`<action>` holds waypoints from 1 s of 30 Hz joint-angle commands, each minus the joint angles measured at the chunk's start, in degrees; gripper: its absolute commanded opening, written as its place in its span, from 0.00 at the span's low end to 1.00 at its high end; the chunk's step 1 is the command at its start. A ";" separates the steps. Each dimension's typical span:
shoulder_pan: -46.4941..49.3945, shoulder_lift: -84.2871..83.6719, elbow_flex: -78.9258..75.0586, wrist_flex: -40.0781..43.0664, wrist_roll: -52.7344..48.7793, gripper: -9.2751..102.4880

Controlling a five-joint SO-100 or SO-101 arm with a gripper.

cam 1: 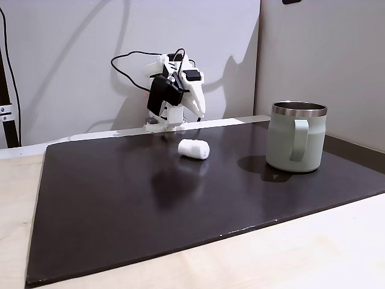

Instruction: Grasp a gauze and put it in the cup.

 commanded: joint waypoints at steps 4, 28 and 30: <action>-4.75 0.35 -0.44 -2.02 -2.81 0.08; -1.32 0.44 -8.61 5.54 -6.94 0.08; -2.11 -0.18 -12.04 7.47 -9.84 0.08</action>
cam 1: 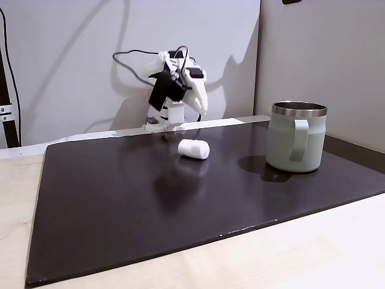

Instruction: Grasp a gauze and put it in the cup.

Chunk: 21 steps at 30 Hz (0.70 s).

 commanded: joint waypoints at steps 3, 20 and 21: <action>-0.09 -4.48 -13.36 4.22 -6.68 0.08; 4.39 -38.76 -48.87 16.96 -35.24 0.19; 5.62 -40.78 -50.62 17.75 -36.39 0.21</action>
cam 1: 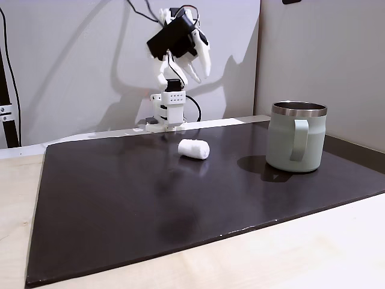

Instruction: Grasp a gauze and put it in the cup.

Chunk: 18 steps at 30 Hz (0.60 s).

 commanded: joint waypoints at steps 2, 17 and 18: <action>4.31 -7.56 -9.84 2.55 -6.50 0.24; 13.45 -25.22 -16.52 7.21 -33.22 0.34; 13.71 -27.42 -18.11 8.17 -34.37 0.34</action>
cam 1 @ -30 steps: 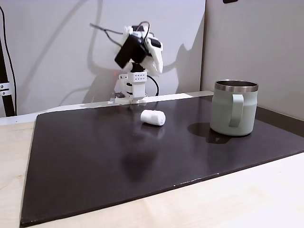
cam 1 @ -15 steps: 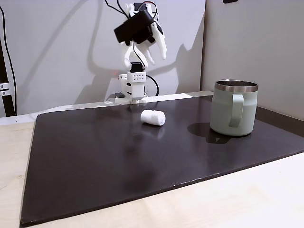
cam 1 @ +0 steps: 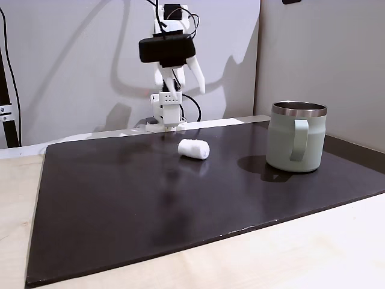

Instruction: Grasp a gauze and put it in the cup.

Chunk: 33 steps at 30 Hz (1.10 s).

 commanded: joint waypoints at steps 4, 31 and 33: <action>1.76 -12.48 -13.45 5.54 -7.03 0.34; -0.79 -58.54 -55.02 27.33 -9.84 0.36; -0.44 -61.00 -58.10 27.42 -9.84 0.36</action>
